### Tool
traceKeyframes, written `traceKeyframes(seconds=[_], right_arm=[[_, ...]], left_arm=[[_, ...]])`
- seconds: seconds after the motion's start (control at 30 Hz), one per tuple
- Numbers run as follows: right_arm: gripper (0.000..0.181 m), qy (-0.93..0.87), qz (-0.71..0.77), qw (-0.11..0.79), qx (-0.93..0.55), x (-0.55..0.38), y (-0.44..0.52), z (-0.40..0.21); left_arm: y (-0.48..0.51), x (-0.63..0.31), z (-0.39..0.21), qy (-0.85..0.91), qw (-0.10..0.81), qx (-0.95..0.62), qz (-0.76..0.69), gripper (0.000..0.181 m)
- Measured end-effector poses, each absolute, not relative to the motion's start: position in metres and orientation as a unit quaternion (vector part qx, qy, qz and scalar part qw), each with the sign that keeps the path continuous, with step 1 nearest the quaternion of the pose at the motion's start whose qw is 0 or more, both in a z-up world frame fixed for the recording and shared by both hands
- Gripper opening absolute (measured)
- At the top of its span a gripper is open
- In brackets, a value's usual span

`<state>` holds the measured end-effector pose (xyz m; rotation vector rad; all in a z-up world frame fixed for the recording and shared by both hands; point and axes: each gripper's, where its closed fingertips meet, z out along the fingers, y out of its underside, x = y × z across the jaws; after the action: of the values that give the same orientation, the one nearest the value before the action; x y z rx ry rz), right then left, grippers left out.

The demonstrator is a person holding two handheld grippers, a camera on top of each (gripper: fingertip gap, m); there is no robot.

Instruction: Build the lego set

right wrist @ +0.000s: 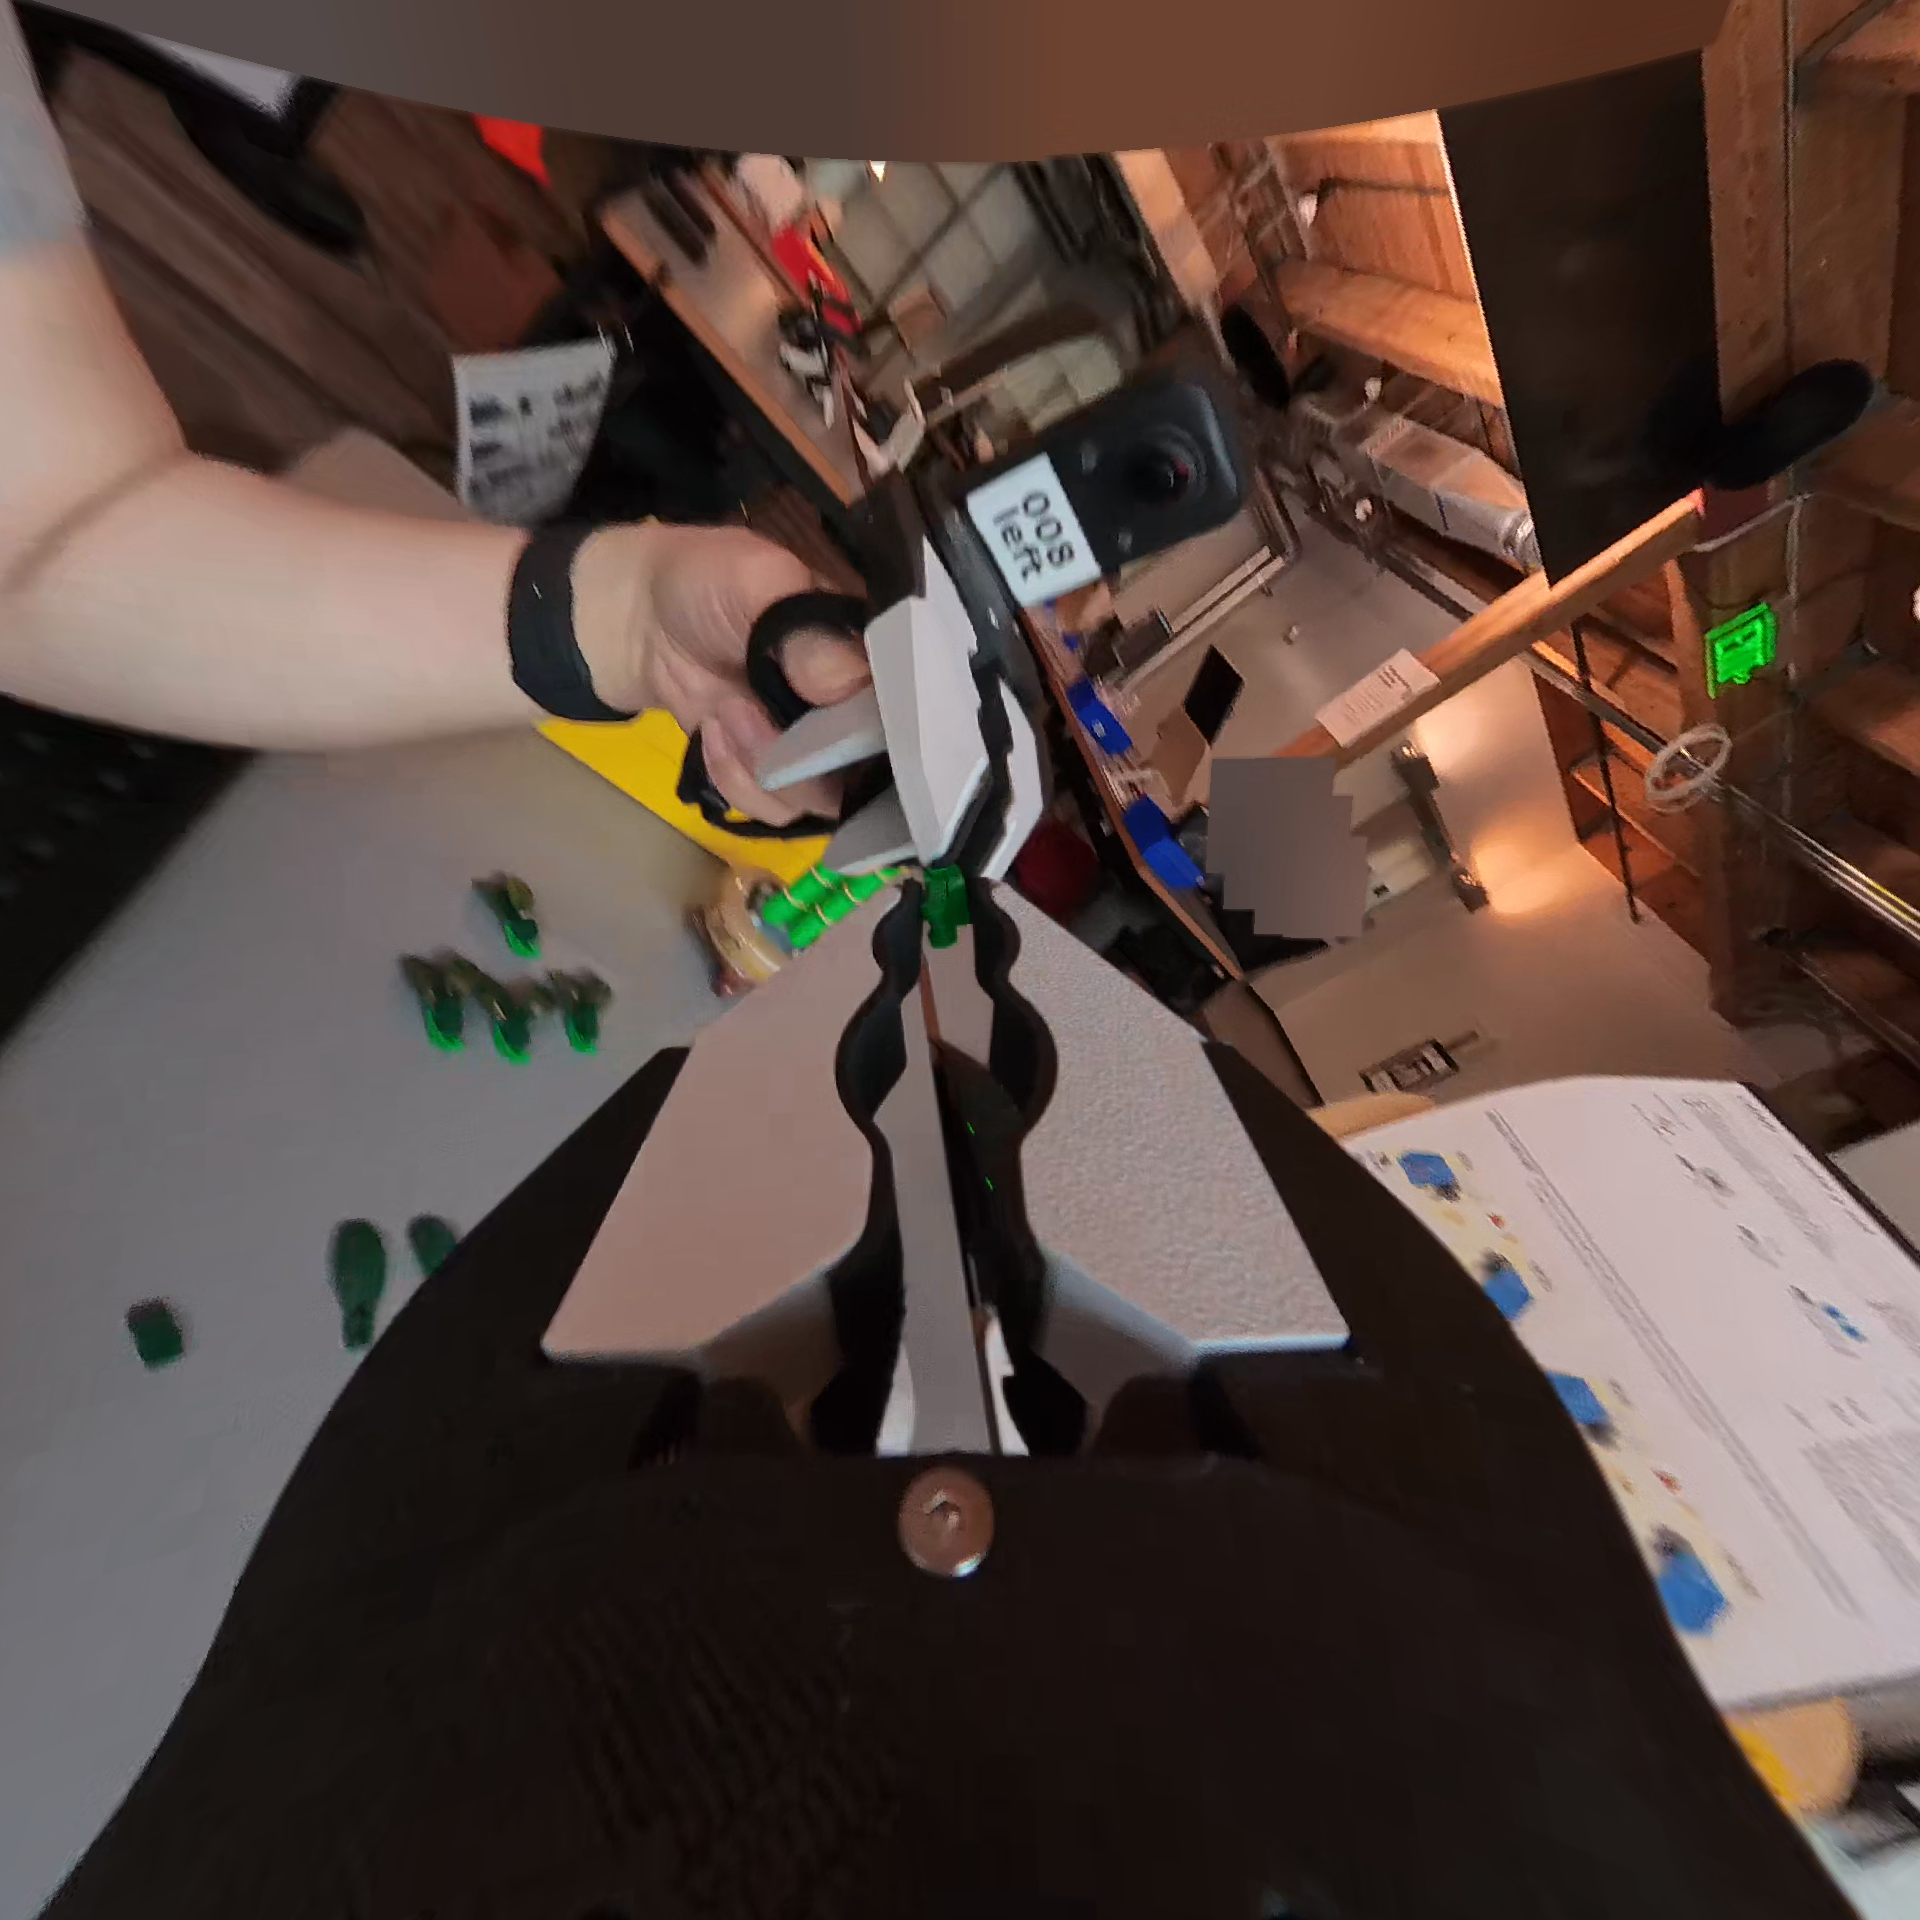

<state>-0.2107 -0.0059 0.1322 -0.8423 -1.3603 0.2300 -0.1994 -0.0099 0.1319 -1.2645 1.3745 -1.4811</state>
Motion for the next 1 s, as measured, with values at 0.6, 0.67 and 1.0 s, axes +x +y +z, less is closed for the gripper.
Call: traceKeyframes(seconds=[0.6, 0.67, 1.0], right_arm=[[0.007, -0.612, -0.217, 0.57, -0.503, -0.198, 0.044, 0.092], [0.007, -0.613, -0.217, 0.565, -0.508, -0.198, 0.045, 0.09], [0.004, -0.619, -0.228, 0.535, -0.528, -0.194, 0.058, 0.074]], left_arm=[[0.031, -0.188, 0.097, 0.506, 0.393, -0.614, -0.461, 0.006], [0.032, -0.188, 0.095, 0.499, 0.382, -0.619, -0.47, 0.006], [0.044, -0.184, 0.081, 0.481, 0.371, -0.649, -0.458, 0.006]])
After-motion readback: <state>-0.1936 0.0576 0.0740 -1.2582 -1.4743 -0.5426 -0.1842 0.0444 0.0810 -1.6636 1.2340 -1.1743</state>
